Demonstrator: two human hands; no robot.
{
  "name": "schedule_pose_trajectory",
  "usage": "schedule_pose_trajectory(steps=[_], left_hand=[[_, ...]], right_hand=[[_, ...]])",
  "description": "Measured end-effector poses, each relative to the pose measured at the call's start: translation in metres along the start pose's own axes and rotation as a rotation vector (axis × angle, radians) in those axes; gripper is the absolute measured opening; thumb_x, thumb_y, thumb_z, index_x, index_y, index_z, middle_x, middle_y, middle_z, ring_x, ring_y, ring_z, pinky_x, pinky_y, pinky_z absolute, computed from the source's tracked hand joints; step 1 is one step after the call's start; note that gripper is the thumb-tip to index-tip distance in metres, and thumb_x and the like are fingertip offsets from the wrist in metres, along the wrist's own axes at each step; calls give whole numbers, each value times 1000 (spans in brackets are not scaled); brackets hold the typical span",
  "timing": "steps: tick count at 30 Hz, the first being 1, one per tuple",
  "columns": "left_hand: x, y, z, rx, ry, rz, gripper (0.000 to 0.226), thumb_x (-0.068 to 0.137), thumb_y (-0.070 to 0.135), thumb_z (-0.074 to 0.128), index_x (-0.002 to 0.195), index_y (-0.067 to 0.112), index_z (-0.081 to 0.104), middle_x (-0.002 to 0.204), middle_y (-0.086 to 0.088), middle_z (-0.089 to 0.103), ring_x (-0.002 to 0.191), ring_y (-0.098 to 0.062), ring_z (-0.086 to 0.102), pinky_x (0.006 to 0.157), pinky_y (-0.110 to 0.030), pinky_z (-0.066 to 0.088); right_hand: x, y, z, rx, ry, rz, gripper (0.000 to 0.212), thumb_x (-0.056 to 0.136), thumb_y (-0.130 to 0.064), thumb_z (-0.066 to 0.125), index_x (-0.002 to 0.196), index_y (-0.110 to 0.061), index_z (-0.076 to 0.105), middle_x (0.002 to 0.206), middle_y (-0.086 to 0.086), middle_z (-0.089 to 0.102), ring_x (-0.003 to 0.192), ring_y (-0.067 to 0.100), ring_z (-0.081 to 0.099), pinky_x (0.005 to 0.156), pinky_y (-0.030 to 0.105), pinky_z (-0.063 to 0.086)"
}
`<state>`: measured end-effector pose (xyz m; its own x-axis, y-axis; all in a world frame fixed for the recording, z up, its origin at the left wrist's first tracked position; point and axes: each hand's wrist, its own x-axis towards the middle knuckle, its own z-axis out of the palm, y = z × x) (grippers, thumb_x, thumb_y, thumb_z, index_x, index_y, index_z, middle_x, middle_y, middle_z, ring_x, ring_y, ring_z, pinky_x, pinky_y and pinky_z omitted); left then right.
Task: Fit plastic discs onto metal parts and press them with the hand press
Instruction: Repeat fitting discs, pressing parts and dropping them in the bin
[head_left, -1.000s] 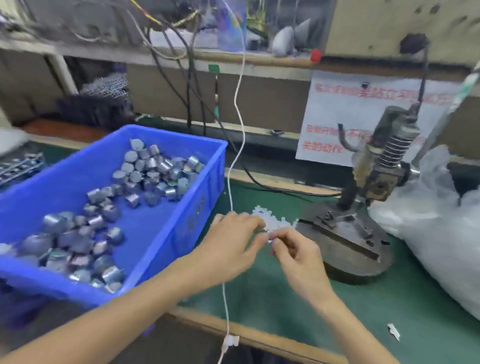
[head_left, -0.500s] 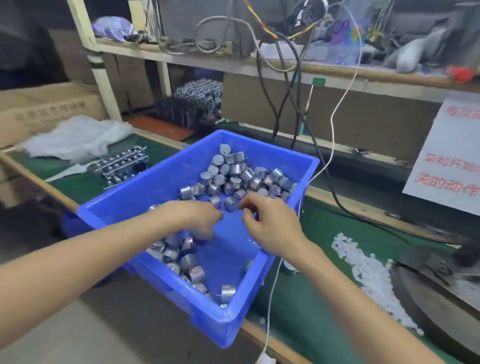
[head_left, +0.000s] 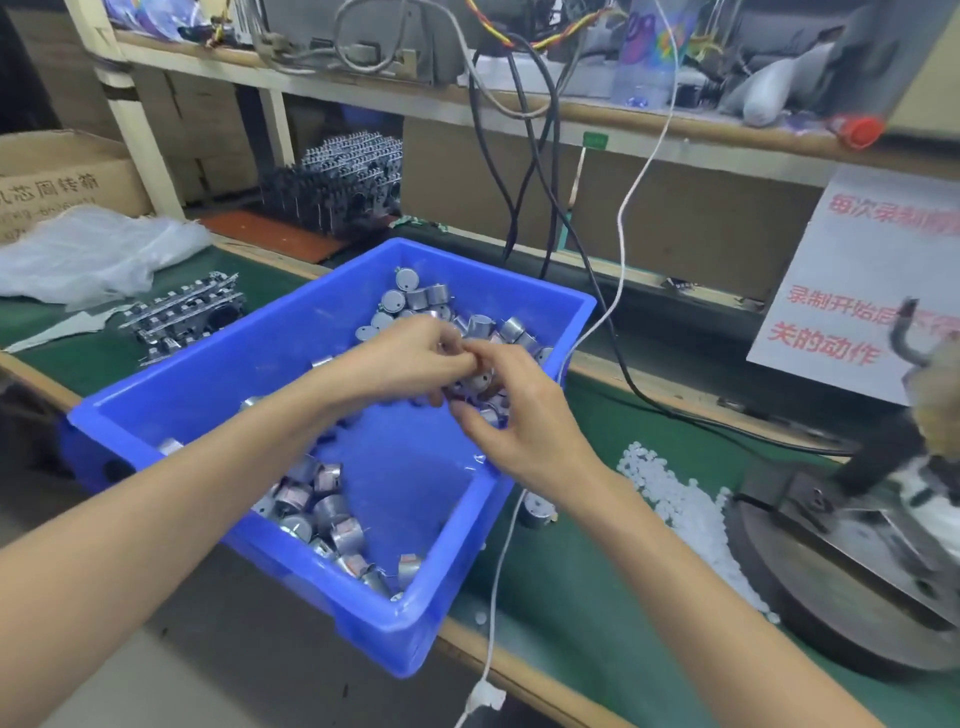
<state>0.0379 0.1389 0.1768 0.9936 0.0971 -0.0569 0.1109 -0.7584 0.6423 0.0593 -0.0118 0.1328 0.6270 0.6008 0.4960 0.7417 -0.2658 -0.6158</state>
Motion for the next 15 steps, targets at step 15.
schedule_pose_trajectory(steps=[15], left_hand=[[17, 108, 203, 307, -284, 164, 37, 88, 10, 53, 123, 19, 52, 127, -9, 49, 115, -28, 50, 89, -32, 42]], right_hand=[[-196, 96, -84, 171, 591, 712, 20, 97, -13, 48, 95, -28, 62, 79, -11, 62, 74, 11, 54, 75, 39, 45]])
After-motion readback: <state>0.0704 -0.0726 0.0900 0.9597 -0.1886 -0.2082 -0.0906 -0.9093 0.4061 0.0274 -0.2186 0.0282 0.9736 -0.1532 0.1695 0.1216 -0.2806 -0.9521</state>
